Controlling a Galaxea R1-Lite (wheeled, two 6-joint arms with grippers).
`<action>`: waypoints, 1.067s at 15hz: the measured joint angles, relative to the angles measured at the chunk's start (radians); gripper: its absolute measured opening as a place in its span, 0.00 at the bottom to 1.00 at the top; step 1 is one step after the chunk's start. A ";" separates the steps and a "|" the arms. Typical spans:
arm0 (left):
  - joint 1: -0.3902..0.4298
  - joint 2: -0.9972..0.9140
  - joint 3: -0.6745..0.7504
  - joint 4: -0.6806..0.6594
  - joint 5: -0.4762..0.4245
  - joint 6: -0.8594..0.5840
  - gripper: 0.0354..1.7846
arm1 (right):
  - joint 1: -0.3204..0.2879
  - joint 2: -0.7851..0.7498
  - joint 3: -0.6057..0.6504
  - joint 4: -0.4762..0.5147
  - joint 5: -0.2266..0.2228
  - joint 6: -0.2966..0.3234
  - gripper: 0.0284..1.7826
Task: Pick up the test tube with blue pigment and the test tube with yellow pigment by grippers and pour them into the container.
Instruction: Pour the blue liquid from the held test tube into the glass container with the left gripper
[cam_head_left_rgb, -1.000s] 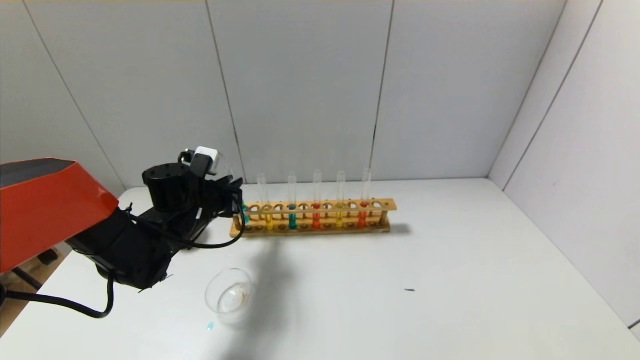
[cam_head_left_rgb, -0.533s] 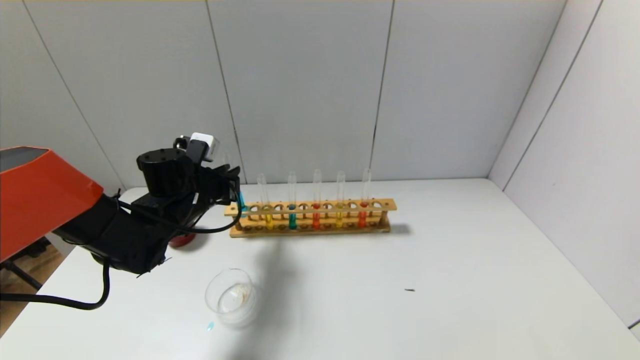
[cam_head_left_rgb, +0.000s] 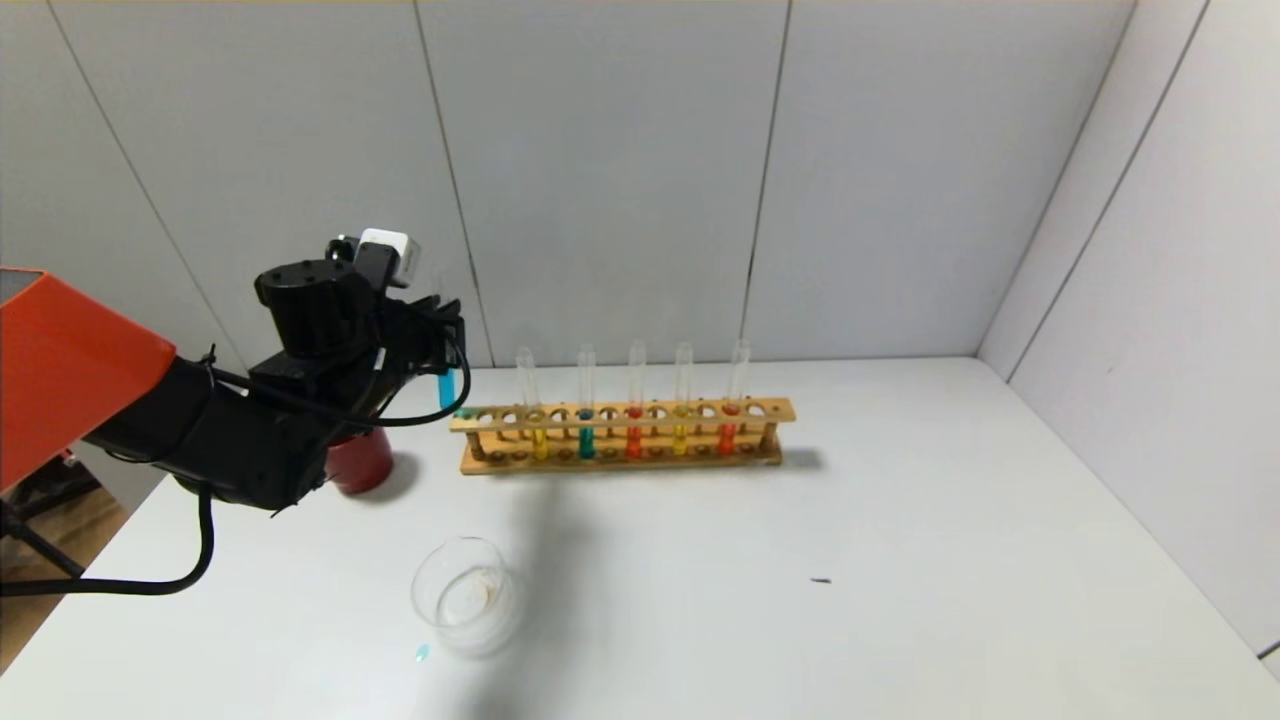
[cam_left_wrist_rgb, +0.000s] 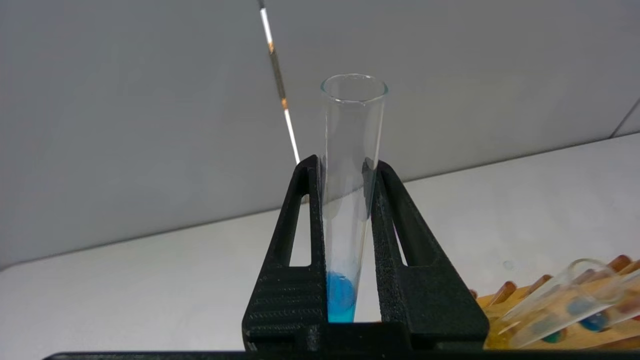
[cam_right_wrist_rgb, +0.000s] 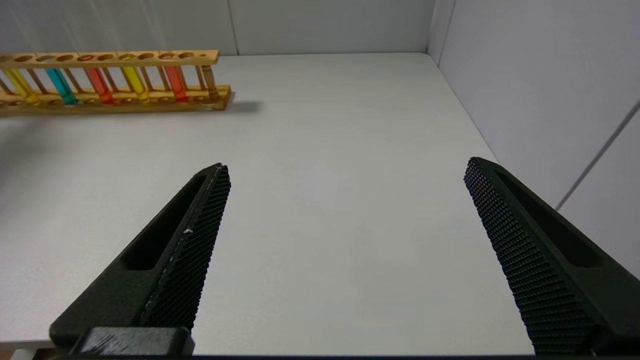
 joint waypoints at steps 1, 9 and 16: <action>-0.001 -0.006 -0.009 0.000 0.001 -0.005 0.16 | 0.000 0.000 0.000 0.000 -0.001 0.000 0.96; 0.001 -0.095 0.039 0.042 0.037 -0.009 0.16 | 0.000 0.000 0.000 0.000 -0.001 0.000 0.96; 0.036 -0.219 0.250 0.118 0.026 -0.002 0.16 | 0.000 0.000 0.000 0.000 -0.001 0.000 0.96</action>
